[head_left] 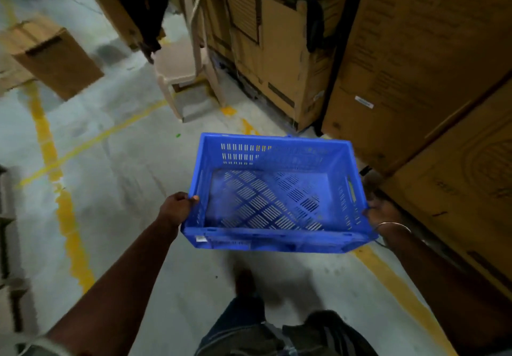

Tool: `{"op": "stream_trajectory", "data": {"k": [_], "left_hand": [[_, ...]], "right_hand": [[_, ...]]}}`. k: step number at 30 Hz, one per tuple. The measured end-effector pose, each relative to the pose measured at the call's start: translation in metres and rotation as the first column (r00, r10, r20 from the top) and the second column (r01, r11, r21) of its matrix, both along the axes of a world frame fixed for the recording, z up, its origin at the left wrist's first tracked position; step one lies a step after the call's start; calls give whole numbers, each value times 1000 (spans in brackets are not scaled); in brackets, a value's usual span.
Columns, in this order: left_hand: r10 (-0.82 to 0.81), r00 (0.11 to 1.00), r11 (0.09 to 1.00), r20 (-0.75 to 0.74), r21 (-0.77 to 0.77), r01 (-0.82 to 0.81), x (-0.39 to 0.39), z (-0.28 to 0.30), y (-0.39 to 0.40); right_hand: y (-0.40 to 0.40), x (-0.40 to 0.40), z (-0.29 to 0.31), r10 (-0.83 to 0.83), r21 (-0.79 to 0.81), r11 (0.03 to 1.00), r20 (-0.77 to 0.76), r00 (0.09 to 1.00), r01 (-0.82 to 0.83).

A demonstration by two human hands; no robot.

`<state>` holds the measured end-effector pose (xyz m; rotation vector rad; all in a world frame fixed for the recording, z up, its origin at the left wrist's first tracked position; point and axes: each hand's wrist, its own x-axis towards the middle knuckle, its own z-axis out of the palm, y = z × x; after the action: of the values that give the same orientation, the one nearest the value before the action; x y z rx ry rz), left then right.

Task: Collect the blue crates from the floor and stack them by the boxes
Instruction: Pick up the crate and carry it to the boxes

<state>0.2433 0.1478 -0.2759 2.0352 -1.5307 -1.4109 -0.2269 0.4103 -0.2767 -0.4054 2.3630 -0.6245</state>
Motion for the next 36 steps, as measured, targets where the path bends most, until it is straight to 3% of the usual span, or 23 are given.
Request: {"op": "stream_trajectory", "data": {"k": [6,12,18,21,25,36], "left_hand": [[-203,979,979,28,29,202,-72,-11,-122],[-446,892,893,78,112,437,-174,-51,-213],[-615,739,786,275,134,604,-268,-95,-265],[-669,676,740,311,195,643,-282,-163,-314],[-711,628,696,314,196,690,-323,-170,-329],[-788,580,615,205,259,744,-391,-330,-434]], "right_hand": [[-18,19,-1,-288,34,957,18,957,288],[-25,13,-30,-385,148,915,56,921,374],[-59,-9,-97,-425,278,876,59,903,394],[-79,-11,-114,-449,329,848,30,893,415],[-111,-17,-152,-469,360,821,-18,883,443],[-197,-5,-306,-551,434,703,-169,818,563]]}}
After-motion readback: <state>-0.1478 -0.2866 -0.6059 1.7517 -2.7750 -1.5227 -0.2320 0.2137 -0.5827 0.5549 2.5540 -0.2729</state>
